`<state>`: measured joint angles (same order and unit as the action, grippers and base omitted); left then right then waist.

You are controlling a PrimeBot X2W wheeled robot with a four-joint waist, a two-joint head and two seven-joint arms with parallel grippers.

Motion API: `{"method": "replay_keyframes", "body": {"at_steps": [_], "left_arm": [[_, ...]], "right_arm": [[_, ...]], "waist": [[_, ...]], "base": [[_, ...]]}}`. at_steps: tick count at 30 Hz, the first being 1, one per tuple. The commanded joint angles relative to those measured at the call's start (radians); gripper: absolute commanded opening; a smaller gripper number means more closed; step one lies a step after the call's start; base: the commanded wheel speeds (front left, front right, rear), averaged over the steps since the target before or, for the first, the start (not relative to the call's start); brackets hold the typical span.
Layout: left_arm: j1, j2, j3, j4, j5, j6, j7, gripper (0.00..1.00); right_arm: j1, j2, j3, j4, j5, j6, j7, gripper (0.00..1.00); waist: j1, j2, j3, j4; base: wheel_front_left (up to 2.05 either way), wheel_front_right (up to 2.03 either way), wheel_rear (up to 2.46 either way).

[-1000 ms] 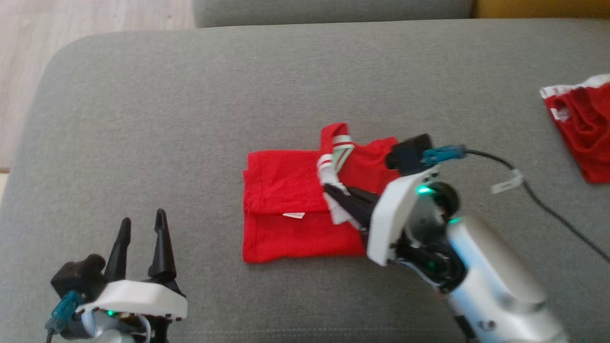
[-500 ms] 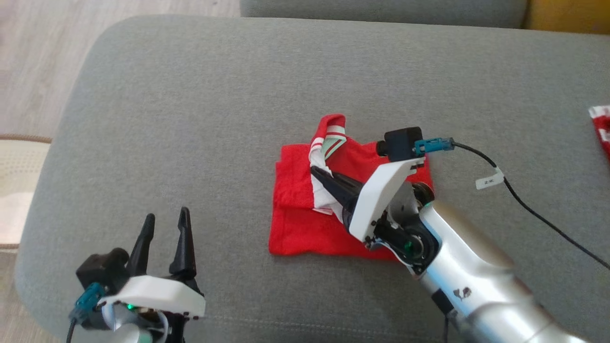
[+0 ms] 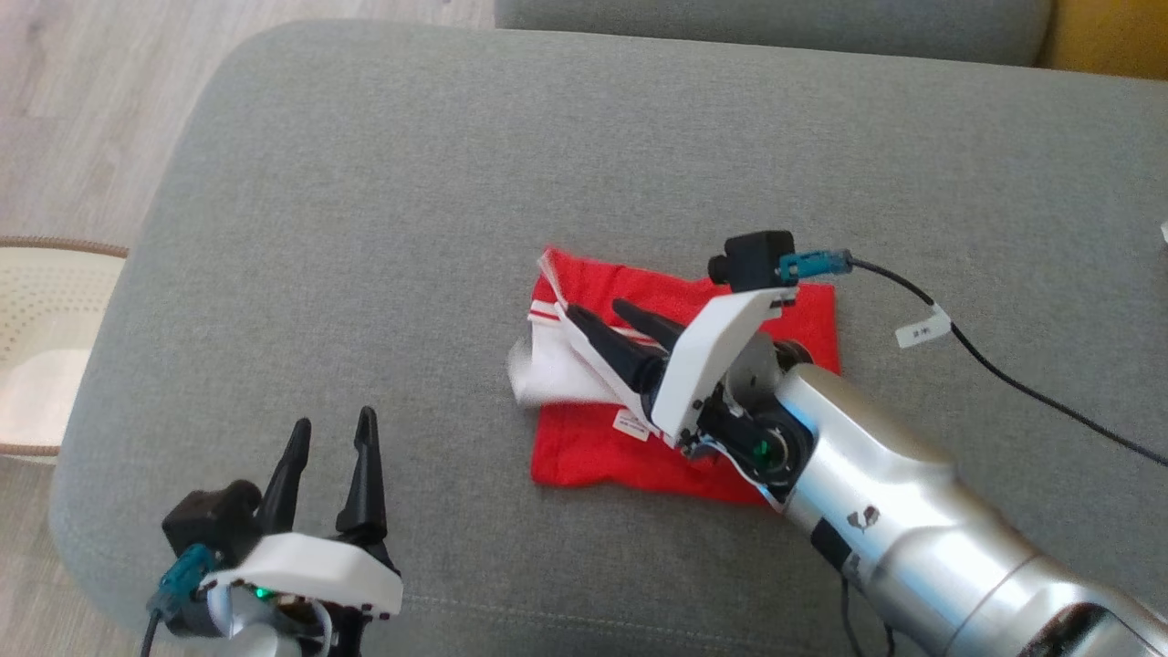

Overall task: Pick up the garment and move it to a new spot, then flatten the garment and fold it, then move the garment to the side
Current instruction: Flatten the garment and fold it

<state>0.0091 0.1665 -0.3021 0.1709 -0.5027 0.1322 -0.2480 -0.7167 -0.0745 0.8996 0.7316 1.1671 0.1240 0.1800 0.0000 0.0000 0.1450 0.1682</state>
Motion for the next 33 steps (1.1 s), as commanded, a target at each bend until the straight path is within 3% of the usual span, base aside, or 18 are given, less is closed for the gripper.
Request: {"method": "replay_keyframes", "body": {"at_steps": [1,10,19,31,32,33], "left_arm": [[-0.050,0.006,0.040,-0.022,0.006,0.001,-0.007,1.00],[-0.052,0.009,0.055,-0.020,0.006,-0.002,-0.010,1.00],[-0.051,0.014,0.069,-0.031,0.010,0.001,-0.012,1.00],[-0.045,0.024,0.075,-0.045,0.012,0.006,-0.013,1.00],[-0.045,0.025,0.075,-0.046,0.011,0.006,-0.013,1.00],[-0.046,0.027,0.074,-0.048,0.011,0.006,-0.013,1.00]], "right_arm": [[-0.039,0.024,0.010,-0.023,0.015,0.007,-0.018,1.00],[-0.128,0.024,0.047,0.000,0.086,0.007,-0.140,1.00],[-0.168,0.021,0.026,0.079,0.018,0.007,-0.290,1.00],[-0.087,-0.088,-0.004,0.105,-0.074,0.007,-0.396,1.00],[-0.078,-0.092,0.005,0.114,-0.093,0.007,-0.399,0.92],[-0.067,-0.094,0.017,0.122,-0.111,0.007,-0.400,0.65]], "waist": [[0.0000,0.0000,0.002,-0.006],[0.0000,0.0000,0.008,-0.060],[0.0000,0.0000,0.014,-0.109],[0.0000,0.0000,0.009,-0.135],[0.0000,0.0000,0.010,-0.135],[0.0000,0.0000,0.011,-0.135]], "base": [[0.00,0.00,0.00],[0.00,0.00,0.00],[0.00,0.00,0.00],[0.00,0.00,0.00],[0.00,0.00,0.00],[0.00,0.00,0.00]]}}
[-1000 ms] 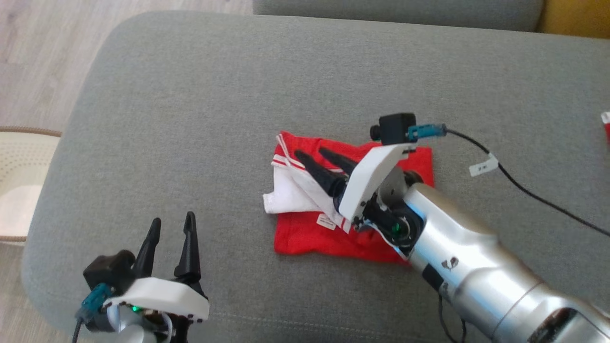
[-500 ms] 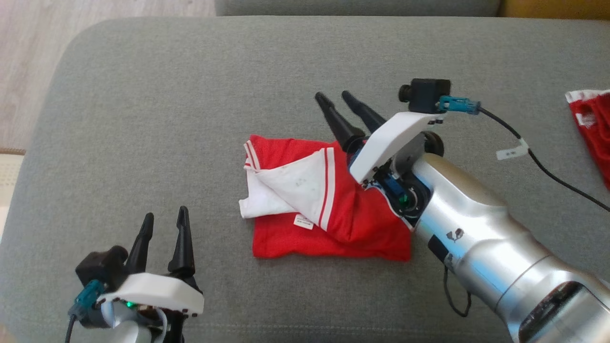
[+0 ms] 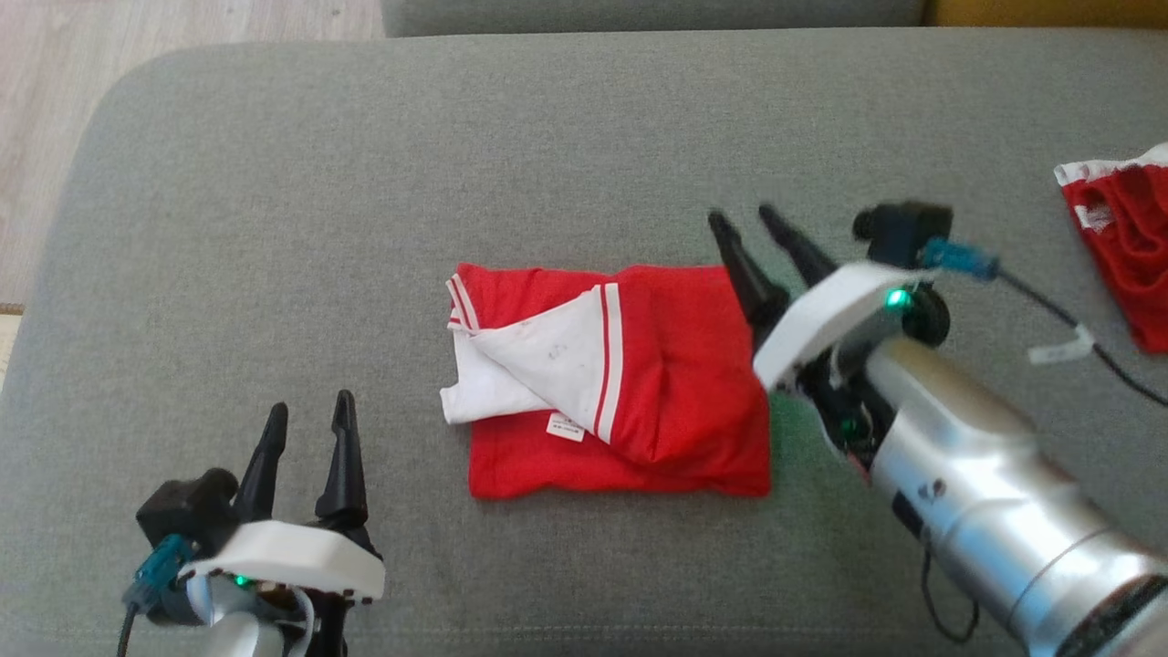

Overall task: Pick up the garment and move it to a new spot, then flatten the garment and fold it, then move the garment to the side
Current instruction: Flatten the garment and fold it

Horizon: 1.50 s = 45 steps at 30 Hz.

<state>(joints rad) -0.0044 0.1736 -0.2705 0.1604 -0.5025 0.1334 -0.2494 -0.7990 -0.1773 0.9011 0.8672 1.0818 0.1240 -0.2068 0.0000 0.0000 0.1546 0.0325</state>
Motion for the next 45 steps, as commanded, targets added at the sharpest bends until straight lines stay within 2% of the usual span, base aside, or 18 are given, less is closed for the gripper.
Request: {"method": "replay_keyframes", "body": {"at_steps": [1,2,4,17,25,29,34,40,42,45], "left_arm": [[-0.033,0.021,0.042,-0.038,0.011,0.005,-0.011,1.00],[-0.034,0.022,0.042,-0.039,0.011,0.005,-0.011,1.00],[-0.036,0.023,0.040,-0.041,0.011,0.006,-0.010,1.00],[-0.044,0.025,0.032,-0.044,0.010,0.013,-0.007,1.00],[-0.042,0.030,0.034,-0.052,0.006,0.019,-0.007,1.00],[-0.045,0.031,0.031,-0.055,0.004,0.020,-0.008,1.00],[-0.049,0.030,0.029,-0.055,0.003,0.023,-0.008,1.00],[-0.047,0.030,0.027,-0.057,0.002,0.027,-0.008,1.00],[-0.045,0.029,0.027,-0.057,0.002,0.028,-0.008,1.00],[-0.039,0.030,0.028,-0.058,0.001,0.030,-0.009,1.00]], "right_arm": [[0.025,0.010,0.026,-0.008,-0.041,0.007,-0.014,0.44],[0.034,0.012,0.034,-0.002,-0.055,0.007,-0.015,0.34],[0.049,0.019,0.051,0.009,-0.078,0.007,-0.014,0.00],[0.090,0.069,0.147,0.017,-0.129,0.007,0.009,0.00],[0.097,0.100,0.262,-0.091,-0.113,0.007,0.048,0.00],[0.116,0.107,0.354,-0.184,-0.089,0.007,0.140,0.00],[0.144,0.076,0.377,-0.294,-0.095,0.007,0.212,0.00],[0.208,0.021,0.379,-0.441,-0.171,0.007,0.308,0.00],[0.217,-0.003,0.379,-0.472,-0.174,0.007,0.295,0.00],[0.204,-0.036,0.369,-0.473,-0.163,0.007,0.217,0.00]], "waist": [[0.0000,0.0000,0.003,0.001],[0.0000,0.0000,0.005,0.002],[0.0000,0.0000,0.008,0.004],[0.0000,0.0000,0.015,0.043],[0.0000,0.0000,0.016,0.053],[0.0000,0.0000,0.017,0.055],[0.0000,0.0000,0.019,0.056],[0.0000,0.0000,0.019,0.047],[0.0000,0.0000,0.018,0.041],[0.0000,0.0000,0.012,0.029]], "base": [[0.00,0.00,0.00],[0.00,0.00,0.00],[0.00,0.00,0.00],[0.00,0.00,0.00],[0.00,0.00,0.00],[0.00,0.00,0.00],[0.00,0.00,0.00],[0.00,0.00,0.00],[0.00,0.00,0.00],[0.00,0.00,0.00]]}}
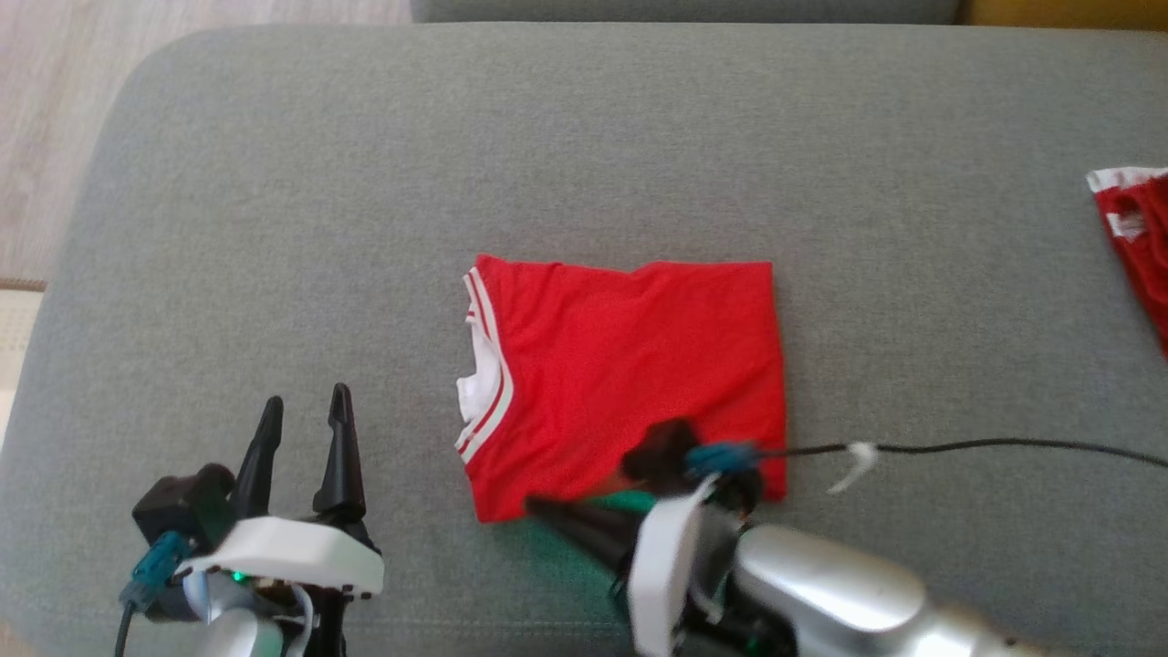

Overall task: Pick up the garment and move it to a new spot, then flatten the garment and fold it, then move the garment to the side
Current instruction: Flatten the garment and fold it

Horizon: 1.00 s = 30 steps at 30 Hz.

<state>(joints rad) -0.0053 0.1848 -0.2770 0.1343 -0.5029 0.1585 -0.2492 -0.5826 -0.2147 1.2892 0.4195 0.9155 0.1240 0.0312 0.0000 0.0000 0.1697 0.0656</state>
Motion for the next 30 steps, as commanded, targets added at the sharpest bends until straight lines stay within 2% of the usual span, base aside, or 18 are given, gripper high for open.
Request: {"method": "replay_keyframes", "body": {"at_steps": [1,4,7,9,10,12,13,17,21,26,30], "left_arm": [[-0.036,0.020,0.034,-0.032,0.001,0.005,-0.009,1.00],[-0.031,0.021,0.034,-0.035,0.001,0.006,-0.009,1.00],[-0.024,0.026,0.030,-0.040,0.007,0.006,-0.009,1.00],[-0.023,0.026,0.027,-0.044,0.010,0.005,-0.010,1.00],[-0.022,0.026,0.026,-0.045,0.011,0.005,-0.010,1.00],[-0.020,0.024,0.025,-0.048,0.013,0.006,-0.010,1.00],[-0.019,0.022,0.025,-0.049,0.014,0.006,-0.010,1.00],[-0.010,0.014,0.028,-0.050,0.021,0.006,-0.011,1.00],[0.004,0.000,0.036,-0.051,0.032,0.007,-0.012,1.00],[0.037,-0.025,0.053,-0.060,0.070,0.007,-0.012,1.00],[0.071,-0.046,0.073,-0.066,0.098,-0.005,-0.012,1.00]], "right_arm": [[-0.016,-0.006,-0.034,-0.018,0.007,0.007,-0.051,0.00],[-0.023,-0.014,-0.076,0.004,0.007,0.007,-0.114,0.00],[-0.018,-0.019,-0.201,0.069,-0.003,0.007,-0.234,0.02],[-0.007,-0.017,-0.280,0.099,-0.015,0.007,-0.268,0.41],[0.001,-0.016,-0.323,0.112,-0.025,0.007,-0.278,0.48],[0.020,-0.012,-0.413,0.133,-0.055,0.007,-0.289,0.89],[0.033,-0.008,-0.460,0.139,-0.074,0.007,-0.291,1.00],[0.110,0.022,-0.698,0.102,-0.192,0.007,-0.292,1.00],[0.210,0.070,-0.877,0.042,-0.344,0.007,-0.293,1.00],[0.320,0.128,-1.026,-0.038,-0.487,0.007,-0.293,1.00],[0.384,0.153,-1.104,-0.093,-0.579,0.007,-0.293,1.00]], "waist": [[0.0000,0.0000,-0.006,-0.008],[0.0000,0.0000,-0.012,-0.017],[0.0000,0.0000,-0.030,-0.036],[0.0000,0.0000,-0.041,-0.045],[0.0000,0.0000,-0.046,-0.050],[0.0000,0.0000,-0.058,-0.061],[0.0000,0.0000,-0.064,-0.067],[0.0000,0.0000,-0.088,-0.090],[0.0000,0.0000,-0.113,-0.110],[0.0000,0.0000,-0.142,-0.128],[0.0000,0.0000,-0.157,-0.132]], "base": [[0.00,0.00,0.00],[0.00,0.00,0.00],[0.00,0.00,0.00],[0.00,0.00,0.00],[0.00,0.00,0.00],[0.00,0.00,0.00],[0.00,0.00,0.00],[0.00,0.00,0.00],[0.00,0.00,0.00],[0.00,0.00,0.00],[0.00,0.00,0.00]]}}
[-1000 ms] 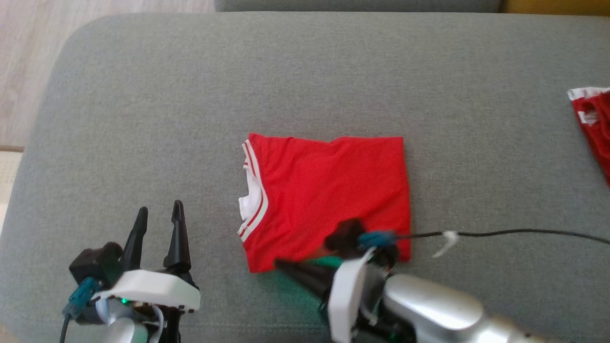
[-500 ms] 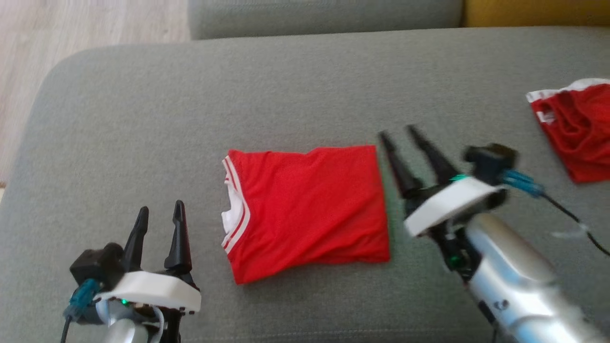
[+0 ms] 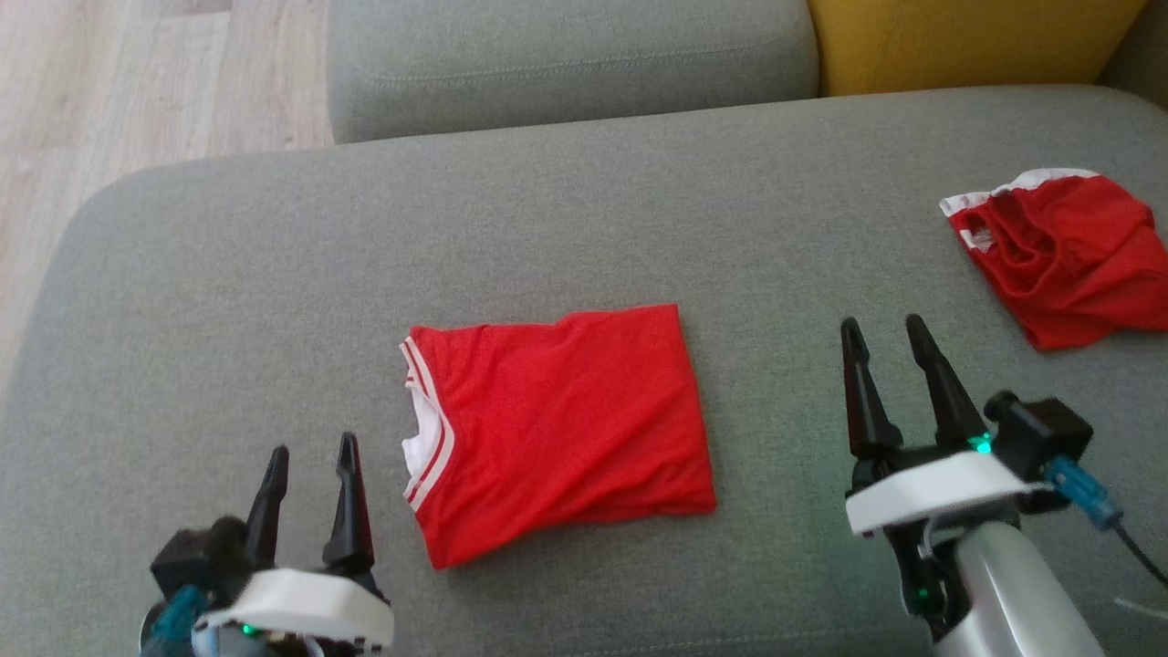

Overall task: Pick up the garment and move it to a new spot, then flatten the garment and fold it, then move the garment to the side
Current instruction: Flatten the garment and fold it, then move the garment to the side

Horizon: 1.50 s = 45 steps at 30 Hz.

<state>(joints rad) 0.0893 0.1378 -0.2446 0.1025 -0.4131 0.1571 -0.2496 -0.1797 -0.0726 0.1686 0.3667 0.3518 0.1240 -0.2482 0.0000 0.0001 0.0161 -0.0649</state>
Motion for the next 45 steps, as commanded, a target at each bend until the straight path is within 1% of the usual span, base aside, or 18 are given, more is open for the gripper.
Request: {"method": "replay_keyframes", "body": {"at_steps": [1,6,15,27,29,33,35,38,41,44,45], "left_arm": [[-0.017,-0.004,0.047,-0.036,0.014,-0.007,-0.012,1.00],[0.011,-0.024,0.077,-0.041,0.040,-0.024,-0.012,1.00],[0.018,-0.045,0.110,-0.034,0.082,-0.045,-0.012,1.00],[0.015,-0.061,0.128,-0.022,0.106,-0.065,-0.012,1.00],[0.015,-0.064,0.131,-0.021,0.109,-0.068,-0.012,1.00],[0.011,-0.068,0.136,-0.022,0.115,-0.071,-0.012,1.00],[0.006,-0.071,0.138,-0.023,0.117,-0.073,-0.012,1.00],[-0.003,-0.074,0.141,-0.023,0.118,-0.075,-0.012,1.00],[-0.015,-0.078,0.142,-0.020,0.115,-0.080,-0.012,1.00],[-0.029,-0.081,0.141,-0.017,0.113,-0.084,-0.012,1.00],[-0.038,-0.083,0.139,-0.015,0.112,-0.085,-0.012,1.00]], "right_arm": [[-0.005,0.014,0.007,-0.051,-0.033,0.007,-0.013,1.00],[0.046,0.021,-0.011,-0.080,-0.079,0.007,-0.013,1.00],[0.066,0.022,0.009,-0.089,-0.063,0.007,-0.013,1.00],[0.061,0.022,0.012,-0.078,-0.071,0.007,-0.014,1.00],[0.058,0.022,0.010,-0.074,-0.081,0.007,-0.014,1.00],[0.027,0.022,0.006,-0.052,-0.137,0.007,-0.008,1.00],[-0.003,0.022,0.000,-0.041,-0.156,0.007,0.025,1.00],[-0.060,0.021,-0.006,-0.024,-0.153,0.007,0.119,1.00],[-0.116,0.000,0.028,0.006,-0.105,0.007,0.281,1.00],[-0.173,-0.038,0.070,0.020,-0.051,0.007,0.399,1.00],[-0.200,-0.056,0.104,0.032,-0.010,0.007,0.467,1.00]], "waist": [[0.0000,-0.0001,-0.006,-0.002],[0.0000,-0.0001,-0.013,0.001],[0.0000,-0.0001,-0.014,0.006],[0.0000,-0.0001,-0.009,0.008],[0.0000,-0.0001,-0.008,0.008],[0.0000,-0.0001,0.000,0.009],[0.0000,-0.0001,0.009,0.012],[0.0000,-0.0001,0.023,0.017],[0.0000,-0.0001,0.040,0.028],[0.0000,-0.0001,0.057,0.045],[0.0000,-0.0001,0.068,0.060]], "base": [[0.00,0.00,0.00],[0.00,0.00,0.00],[0.00,0.00,0.00],[0.00,0.00,0.00],[0.00,0.00,0.00],[0.00,0.00,0.00],[0.00,0.00,0.00],[0.00,0.00,0.00],[0.00,0.00,0.00],[0.00,0.00,0.00],[0.00,0.00,0.00]]}}
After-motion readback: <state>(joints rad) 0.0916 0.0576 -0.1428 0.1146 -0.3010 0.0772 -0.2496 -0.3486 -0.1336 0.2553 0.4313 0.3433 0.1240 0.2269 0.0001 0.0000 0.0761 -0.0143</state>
